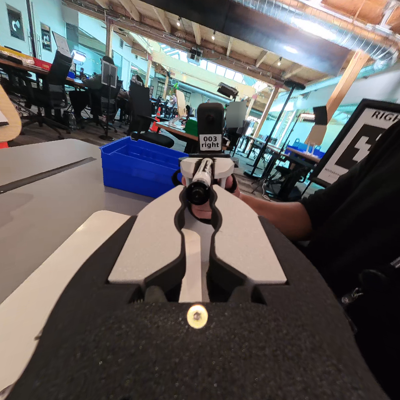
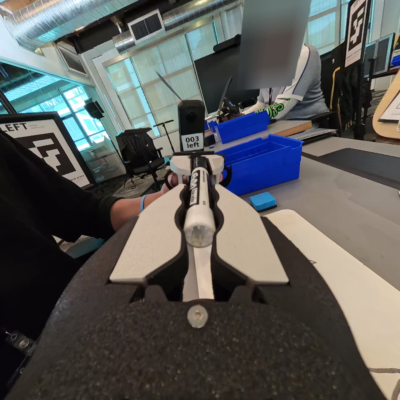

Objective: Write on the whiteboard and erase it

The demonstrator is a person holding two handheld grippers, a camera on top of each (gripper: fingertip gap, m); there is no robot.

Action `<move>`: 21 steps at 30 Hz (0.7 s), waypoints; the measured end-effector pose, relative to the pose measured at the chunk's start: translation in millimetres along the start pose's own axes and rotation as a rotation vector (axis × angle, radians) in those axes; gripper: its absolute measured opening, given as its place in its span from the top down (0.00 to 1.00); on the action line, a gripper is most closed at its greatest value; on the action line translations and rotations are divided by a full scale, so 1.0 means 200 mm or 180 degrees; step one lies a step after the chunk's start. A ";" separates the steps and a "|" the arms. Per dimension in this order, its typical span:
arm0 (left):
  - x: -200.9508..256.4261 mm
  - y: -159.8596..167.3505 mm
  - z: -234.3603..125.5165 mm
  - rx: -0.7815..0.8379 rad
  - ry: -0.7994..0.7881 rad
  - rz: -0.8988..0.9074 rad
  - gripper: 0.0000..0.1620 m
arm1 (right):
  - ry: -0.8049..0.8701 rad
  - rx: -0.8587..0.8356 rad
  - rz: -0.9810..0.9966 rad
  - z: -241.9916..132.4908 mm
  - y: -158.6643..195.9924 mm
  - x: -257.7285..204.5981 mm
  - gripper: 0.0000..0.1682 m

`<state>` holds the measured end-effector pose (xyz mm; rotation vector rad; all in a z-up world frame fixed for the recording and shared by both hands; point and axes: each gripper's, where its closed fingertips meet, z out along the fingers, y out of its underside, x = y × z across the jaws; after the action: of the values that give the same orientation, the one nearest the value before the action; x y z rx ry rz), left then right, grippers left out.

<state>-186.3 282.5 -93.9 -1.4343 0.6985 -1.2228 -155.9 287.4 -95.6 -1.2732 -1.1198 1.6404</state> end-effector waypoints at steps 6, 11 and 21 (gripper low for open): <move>-0.03 0.02 0.02 0.0195 -0.0022 -0.0218 0.88 | 0.0031 0.0129 0.0105 -0.01 0.02 0.03 0.88; -0.03 0.06 0.02 -0.0061 0.0057 -0.0376 0.88 | 0.0010 0.0245 0.0258 -0.02 0.05 0.04 0.88; -0.04 0.18 0.00 -0.0723 0.0117 -0.0373 0.88 | -0.0014 -0.0001 0.0305 -0.04 0.13 0.05 0.88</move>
<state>-180.4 280.2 -130.6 -1.6627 0.8083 -1.2945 -152.2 290.2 -123.4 -1.3425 -1.0765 1.7137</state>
